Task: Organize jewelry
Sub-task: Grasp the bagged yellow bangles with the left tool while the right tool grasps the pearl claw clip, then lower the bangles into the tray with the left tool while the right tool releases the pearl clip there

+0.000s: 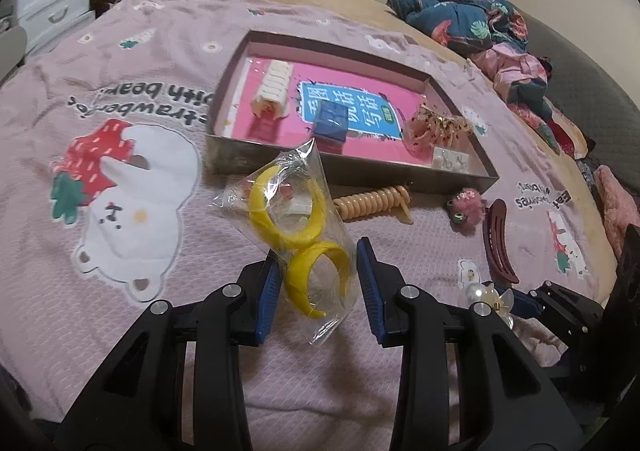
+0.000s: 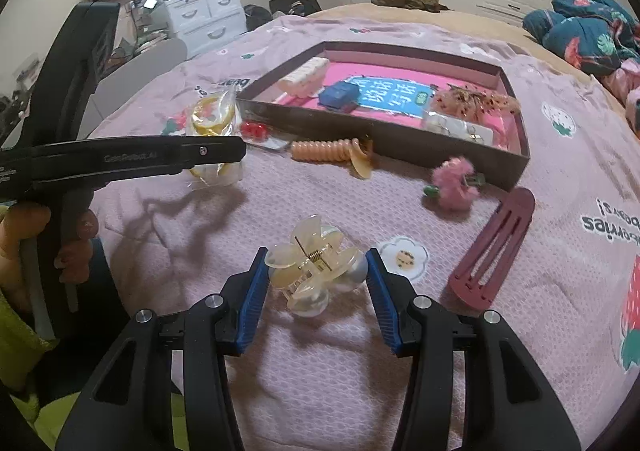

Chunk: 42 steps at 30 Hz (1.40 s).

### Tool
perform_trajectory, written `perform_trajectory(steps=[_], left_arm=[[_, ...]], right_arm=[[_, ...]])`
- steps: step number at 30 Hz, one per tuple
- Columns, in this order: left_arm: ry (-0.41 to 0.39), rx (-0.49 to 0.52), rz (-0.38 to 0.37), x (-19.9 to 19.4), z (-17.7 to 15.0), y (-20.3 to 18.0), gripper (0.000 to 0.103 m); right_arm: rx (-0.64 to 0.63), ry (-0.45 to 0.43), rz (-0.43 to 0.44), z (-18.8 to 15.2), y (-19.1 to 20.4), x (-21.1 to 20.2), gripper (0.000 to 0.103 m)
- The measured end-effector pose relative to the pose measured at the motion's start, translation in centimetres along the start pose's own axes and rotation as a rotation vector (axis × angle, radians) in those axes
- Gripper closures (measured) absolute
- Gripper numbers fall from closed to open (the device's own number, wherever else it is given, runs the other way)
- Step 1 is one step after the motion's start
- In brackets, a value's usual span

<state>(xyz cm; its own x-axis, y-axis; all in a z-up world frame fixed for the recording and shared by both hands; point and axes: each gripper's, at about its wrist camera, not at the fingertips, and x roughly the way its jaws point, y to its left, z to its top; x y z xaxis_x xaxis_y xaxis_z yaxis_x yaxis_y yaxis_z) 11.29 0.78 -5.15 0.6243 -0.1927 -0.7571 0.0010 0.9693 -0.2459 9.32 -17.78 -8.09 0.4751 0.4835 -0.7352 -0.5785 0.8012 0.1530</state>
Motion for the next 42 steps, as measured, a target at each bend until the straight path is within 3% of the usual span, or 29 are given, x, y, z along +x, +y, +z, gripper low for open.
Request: perform_trajectory(steps=[19,29,42], left_arm=[[-0.108,-0.073,0.036,-4.5,1.6,3.6,0.075],[-0.124,-0.068,0.036,-4.3,2.9,3.5,0.075],[-0.133,-0.026,0.013,-1.9,7.3,1.3,0.075]], right_arm=[[-0.024,-0.071,-0.003,3.2,0.8,-1.2,0.056],[-0.021,-0.126,-0.02,5.7,-0.1,-1.7,0.056],[0.034,-0.207,-0.093,9.6,-4.4,-2.2,0.056]])
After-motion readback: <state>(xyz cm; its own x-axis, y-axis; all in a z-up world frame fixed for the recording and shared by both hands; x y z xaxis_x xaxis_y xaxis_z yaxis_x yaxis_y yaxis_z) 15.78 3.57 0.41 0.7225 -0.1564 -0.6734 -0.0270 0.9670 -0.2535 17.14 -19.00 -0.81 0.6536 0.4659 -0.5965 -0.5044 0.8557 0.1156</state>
